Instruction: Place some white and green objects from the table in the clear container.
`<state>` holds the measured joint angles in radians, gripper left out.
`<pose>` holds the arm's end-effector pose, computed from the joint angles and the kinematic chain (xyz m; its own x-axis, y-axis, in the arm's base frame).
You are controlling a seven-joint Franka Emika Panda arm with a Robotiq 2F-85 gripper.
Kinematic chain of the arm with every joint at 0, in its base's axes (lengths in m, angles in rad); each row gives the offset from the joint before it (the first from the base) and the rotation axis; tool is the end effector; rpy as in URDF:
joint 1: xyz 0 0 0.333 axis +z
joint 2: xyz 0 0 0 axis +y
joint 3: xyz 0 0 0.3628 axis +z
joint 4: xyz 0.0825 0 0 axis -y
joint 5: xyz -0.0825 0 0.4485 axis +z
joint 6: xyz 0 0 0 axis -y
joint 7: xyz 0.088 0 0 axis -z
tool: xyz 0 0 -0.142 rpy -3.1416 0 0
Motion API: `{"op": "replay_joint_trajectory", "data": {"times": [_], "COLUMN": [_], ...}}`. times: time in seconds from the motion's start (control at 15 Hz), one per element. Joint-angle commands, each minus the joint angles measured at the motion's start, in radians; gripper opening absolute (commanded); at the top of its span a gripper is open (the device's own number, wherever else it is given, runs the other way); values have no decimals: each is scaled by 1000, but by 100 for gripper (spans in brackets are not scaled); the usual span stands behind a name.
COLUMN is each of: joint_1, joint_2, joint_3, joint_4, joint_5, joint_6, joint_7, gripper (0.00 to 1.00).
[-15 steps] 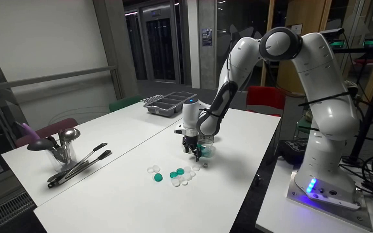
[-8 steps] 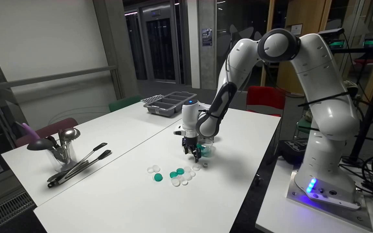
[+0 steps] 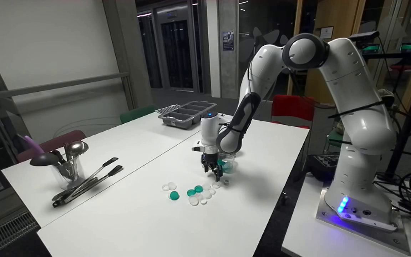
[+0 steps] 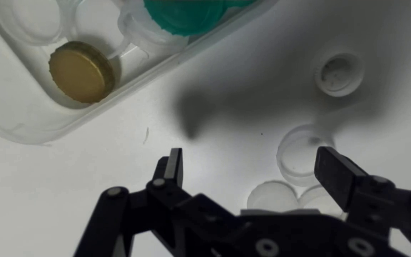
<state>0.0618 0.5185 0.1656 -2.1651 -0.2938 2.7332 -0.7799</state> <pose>0.6008 0.1516 0.1085 0.3154 0.9489 0.0065 0.9459 -0.3149 0.0781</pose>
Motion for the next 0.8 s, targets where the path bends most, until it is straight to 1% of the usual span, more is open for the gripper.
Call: {"op": "replay_joint_trajectory", "data": {"times": [0.0, 0.27, 0.6, 0.67, 0.73], "joint_1": [1, 3, -8, -6, -5], "joint_2": [7, 22, 73, 84, 92], "joint_3": [4, 9, 22, 19, 17], "joint_4": [18, 36, 95, 106, 114], "joint_5": [-6, -6, 1, -4, -6], "joint_6": [-17, -19, -28, -29, -32], "joint_7": [5, 0, -20, -21, -19], "gripper": [100, 100, 100, 75, 74]}}
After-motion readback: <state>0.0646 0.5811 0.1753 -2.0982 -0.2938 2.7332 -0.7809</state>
